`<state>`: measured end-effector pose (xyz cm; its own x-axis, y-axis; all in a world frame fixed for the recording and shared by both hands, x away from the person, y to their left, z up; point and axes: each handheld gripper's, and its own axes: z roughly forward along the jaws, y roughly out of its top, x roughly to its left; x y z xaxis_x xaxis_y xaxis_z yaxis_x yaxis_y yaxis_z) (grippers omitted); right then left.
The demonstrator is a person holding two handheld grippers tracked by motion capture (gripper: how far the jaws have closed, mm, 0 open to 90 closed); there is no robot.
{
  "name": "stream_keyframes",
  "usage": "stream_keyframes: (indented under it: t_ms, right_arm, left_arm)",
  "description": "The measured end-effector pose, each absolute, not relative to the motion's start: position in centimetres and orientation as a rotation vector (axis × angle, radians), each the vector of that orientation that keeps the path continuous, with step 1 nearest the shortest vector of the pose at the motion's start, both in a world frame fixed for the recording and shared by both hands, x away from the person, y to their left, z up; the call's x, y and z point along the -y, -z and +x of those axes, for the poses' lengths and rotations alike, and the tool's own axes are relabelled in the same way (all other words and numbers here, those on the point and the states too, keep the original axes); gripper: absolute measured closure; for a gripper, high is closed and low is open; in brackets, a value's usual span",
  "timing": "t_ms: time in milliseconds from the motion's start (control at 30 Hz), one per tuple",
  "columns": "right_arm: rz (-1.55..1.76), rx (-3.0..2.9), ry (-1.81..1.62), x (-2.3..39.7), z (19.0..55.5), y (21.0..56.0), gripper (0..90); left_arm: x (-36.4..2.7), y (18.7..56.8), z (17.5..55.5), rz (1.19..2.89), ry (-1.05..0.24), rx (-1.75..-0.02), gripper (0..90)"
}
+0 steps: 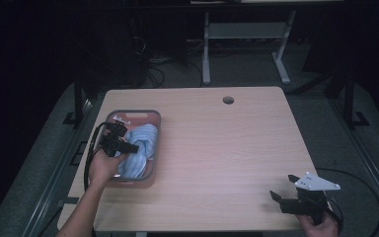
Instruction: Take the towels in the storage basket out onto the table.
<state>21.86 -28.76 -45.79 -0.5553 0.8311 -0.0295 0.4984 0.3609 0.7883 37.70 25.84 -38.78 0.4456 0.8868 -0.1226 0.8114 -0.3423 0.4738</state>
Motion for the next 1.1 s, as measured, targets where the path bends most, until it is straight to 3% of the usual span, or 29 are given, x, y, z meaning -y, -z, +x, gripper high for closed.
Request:
stream_keyframes:
  t_ms: [1100]
  right_arm:
    - [1.144, -2.197, -1.050, 28.4, 21.8, 45.7, 14.2]
  left_arm:
    - [-29.2, 34.9, 34.7, 2.043, -0.319, -1.333, 77.2]
